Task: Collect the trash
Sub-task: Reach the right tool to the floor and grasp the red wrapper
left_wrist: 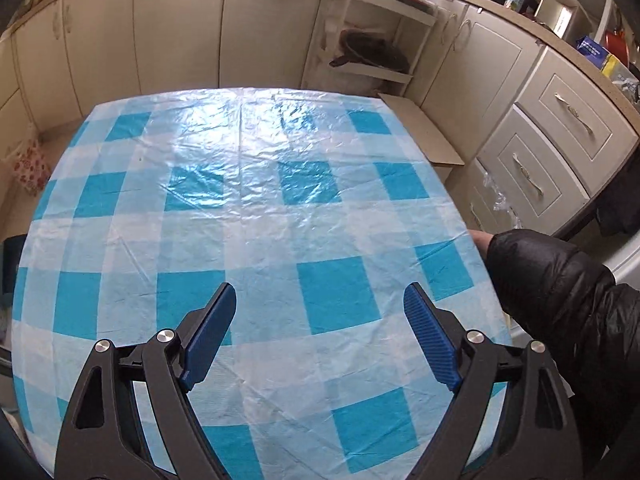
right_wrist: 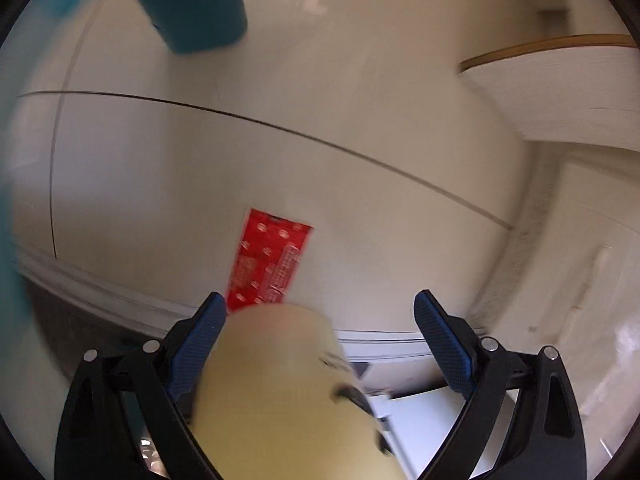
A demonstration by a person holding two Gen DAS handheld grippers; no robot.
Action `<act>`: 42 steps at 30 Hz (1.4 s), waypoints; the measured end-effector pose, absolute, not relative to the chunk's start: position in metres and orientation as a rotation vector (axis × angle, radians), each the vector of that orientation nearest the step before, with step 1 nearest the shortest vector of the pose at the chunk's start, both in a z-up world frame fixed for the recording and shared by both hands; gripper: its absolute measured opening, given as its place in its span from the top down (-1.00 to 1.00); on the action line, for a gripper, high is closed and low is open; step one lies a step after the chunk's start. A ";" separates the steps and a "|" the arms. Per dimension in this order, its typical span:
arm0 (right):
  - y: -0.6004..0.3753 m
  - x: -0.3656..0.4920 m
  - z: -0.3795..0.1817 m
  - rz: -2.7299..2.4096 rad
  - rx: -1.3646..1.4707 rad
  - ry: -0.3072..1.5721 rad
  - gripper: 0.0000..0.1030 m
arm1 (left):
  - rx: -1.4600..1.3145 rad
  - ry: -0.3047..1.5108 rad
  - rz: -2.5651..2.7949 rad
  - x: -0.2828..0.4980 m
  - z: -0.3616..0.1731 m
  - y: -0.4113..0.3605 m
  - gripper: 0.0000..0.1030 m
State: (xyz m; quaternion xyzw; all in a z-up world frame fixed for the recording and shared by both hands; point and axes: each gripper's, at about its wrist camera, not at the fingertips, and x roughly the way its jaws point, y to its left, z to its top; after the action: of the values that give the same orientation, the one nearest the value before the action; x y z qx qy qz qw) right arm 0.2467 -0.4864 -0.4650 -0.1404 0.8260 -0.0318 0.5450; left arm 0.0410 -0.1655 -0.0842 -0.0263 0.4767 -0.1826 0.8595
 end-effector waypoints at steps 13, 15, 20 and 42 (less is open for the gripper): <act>-0.520 0.208 -0.543 -0.148 -0.051 2.064 -0.78 | -0.143 1.073 -0.367 0.058 -0.098 -0.135 -0.59; -0.525 0.209 -0.538 -0.179 0.006 2.024 -0.78 | -0.143 1.073 -0.369 0.058 -0.098 -0.136 -0.59; -0.519 0.197 -0.549 -0.201 0.028 2.028 -0.78 | -0.153 1.079 -0.370 0.058 -0.098 -0.134 -0.59; -0.558 0.167 -0.587 -0.194 0.155 1.994 -0.71 | -0.224 1.120 -0.341 0.070 -0.109 -0.114 -0.59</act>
State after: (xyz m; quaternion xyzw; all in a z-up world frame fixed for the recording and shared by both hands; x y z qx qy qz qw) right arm 0.1673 -0.5581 -0.5868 0.0652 0.8375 -0.0814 0.5364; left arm 0.0699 -0.1142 -0.1089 -0.1057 0.5273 -0.1608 0.8276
